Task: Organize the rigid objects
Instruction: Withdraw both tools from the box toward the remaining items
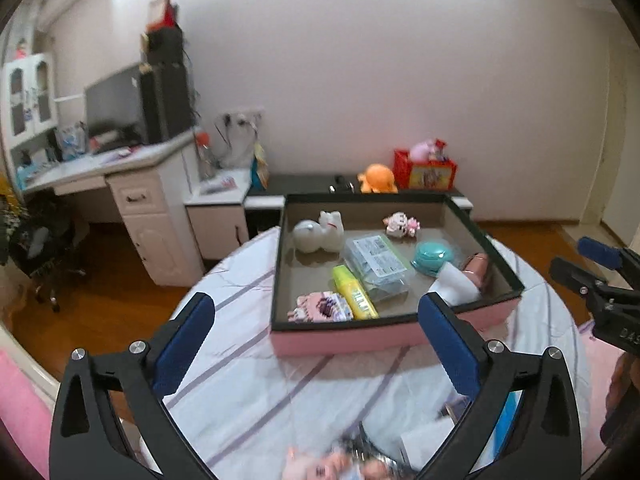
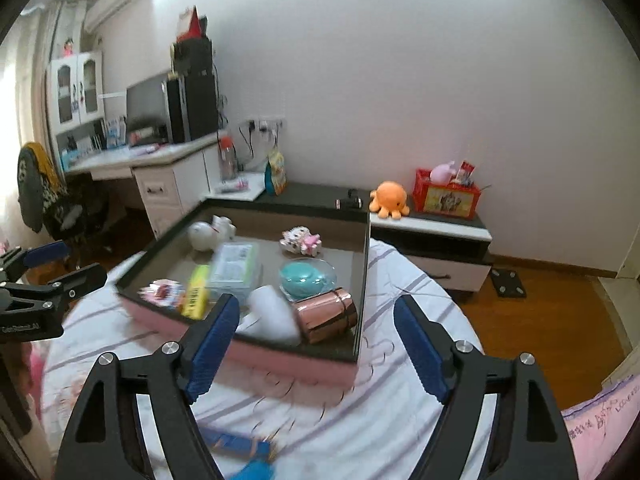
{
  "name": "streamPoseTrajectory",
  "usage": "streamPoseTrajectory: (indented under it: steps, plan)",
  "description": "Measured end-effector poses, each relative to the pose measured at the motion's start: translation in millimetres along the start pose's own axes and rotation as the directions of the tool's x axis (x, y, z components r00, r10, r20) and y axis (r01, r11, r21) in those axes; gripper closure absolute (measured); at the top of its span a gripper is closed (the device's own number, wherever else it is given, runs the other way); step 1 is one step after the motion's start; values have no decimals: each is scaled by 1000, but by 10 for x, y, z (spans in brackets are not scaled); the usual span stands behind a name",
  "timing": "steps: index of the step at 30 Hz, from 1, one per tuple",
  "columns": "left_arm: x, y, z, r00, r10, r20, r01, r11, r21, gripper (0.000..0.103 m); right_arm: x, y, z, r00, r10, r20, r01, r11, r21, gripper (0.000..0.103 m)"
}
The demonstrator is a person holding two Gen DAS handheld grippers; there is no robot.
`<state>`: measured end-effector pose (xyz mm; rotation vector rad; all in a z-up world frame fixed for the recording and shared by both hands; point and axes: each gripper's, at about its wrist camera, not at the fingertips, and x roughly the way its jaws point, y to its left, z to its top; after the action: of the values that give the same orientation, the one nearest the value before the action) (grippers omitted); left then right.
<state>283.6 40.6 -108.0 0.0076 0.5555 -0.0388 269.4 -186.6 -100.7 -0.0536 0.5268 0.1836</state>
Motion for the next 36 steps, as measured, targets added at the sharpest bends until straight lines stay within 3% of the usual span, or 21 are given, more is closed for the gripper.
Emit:
streamPoseTrajectory:
  steps: [7,17,23,28,36]
  plan:
    - [-779,-132,-319,994,29,108,-30,1000,4,0,-772,316,-228,995,1,97,-2,1000,11,20]
    - [-1552,-268,-530,971,56,231,-64,998,28,0,-1393,592,-478,982,-69,176,65,997,30,20]
    - [-1801,-244,-561,958,30,285,-32,999,2,0,-1593,628,-544,975,-96,202,89,995,47,20]
    - [-1897,-244,-569,948,51,313,-50,999,-11,0,-1681,658,-543,968,-112,224,104,993,50,20]
    - [-1914,-211,-573,952,55,300,-55,998,-9,0,-1693,674,-567,968,-122,219,114,992,48,20]
